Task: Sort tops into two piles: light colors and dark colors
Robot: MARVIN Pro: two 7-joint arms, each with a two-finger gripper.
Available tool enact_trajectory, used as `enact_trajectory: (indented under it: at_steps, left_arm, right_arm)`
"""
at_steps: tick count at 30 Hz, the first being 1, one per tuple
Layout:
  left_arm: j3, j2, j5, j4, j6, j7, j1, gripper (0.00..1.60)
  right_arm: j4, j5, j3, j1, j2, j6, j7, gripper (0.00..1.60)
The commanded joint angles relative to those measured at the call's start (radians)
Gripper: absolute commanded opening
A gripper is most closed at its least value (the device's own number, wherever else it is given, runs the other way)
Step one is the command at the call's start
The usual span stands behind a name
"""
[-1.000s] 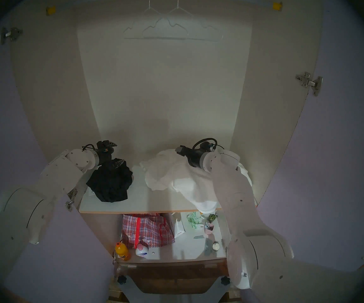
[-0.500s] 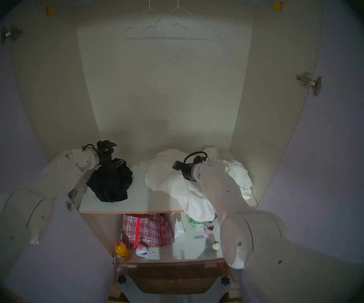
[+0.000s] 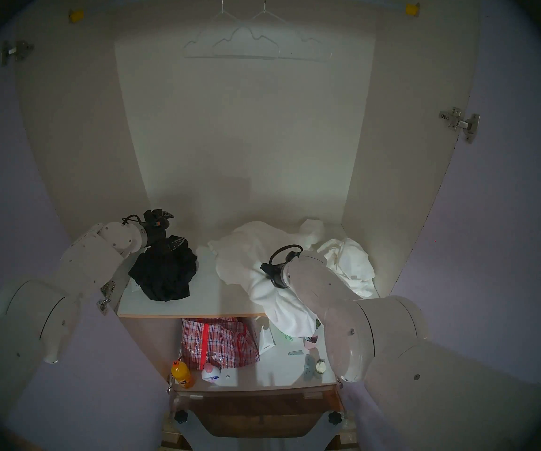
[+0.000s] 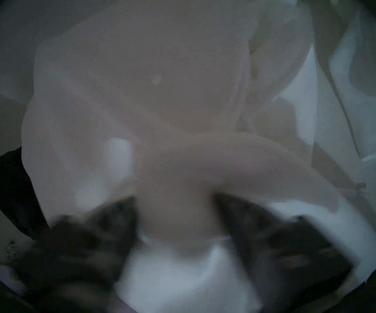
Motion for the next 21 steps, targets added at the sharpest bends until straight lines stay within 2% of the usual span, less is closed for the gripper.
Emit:
enact_trajectory:
  at_steps: [1, 5, 7, 10, 14, 15, 16, 18, 21]
  left_arm:
    - [-0.007, -0.003, -0.004, -0.020, -0.003, 0.003, -0.034, 1.60]
    - [-0.007, -0.003, -0.004, -0.020, -0.003, 0.003, -0.033, 1.60]
    - [-0.007, -0.003, -0.004, -0.020, -0.003, 0.003, -0.034, 1.60]
    - [-0.007, -0.003, -0.004, -0.019, -0.003, 0.003, -0.033, 1.60]
    - [-0.007, -0.003, -0.004, -0.020, -0.003, 0.003, -0.033, 1.60]
    - [-0.007, -0.003, -0.004, -0.020, -0.003, 0.003, -0.033, 1.60]
    - [-0.007, -0.003, -0.004, -0.020, -0.003, 0.003, -0.034, 1.60]
    - [-0.007, -0.003, -0.004, -0.020, -0.003, 0.003, -0.034, 1.60]
    - [-0.007, -0.003, -0.004, -0.020, -0.003, 0.003, -0.034, 1.60]
  right_arm:
    - [-0.053, -0.024, -0.026, 0.077, -0.018, -0.076, 0.001, 0.00]
    - [-0.102, -0.043, -0.062, 0.119, -0.017, -0.129, 0.024, 0.00]
    - [-0.147, -0.048, -0.072, 0.143, -0.013, -0.190, 0.042, 0.00]
    - [-0.175, -0.046, -0.069, 0.171, -0.009, -0.201, 0.047, 0.00]
    - [-0.264, -0.060, -0.077, 0.200, 0.003, -0.289, 0.058, 0.00]
    - [-0.254, -0.063, -0.079, 0.218, 0.003, -0.302, 0.057, 0.00]
    - [-0.303, -0.067, -0.081, 0.204, 0.006, -0.317, 0.057, 0.00]
    - [-0.315, -0.078, -0.090, 0.230, 0.010, -0.351, 0.052, 0.00]
    - [-0.407, -0.096, -0.104, 0.217, 0.013, -0.404, 0.044, 0.00]
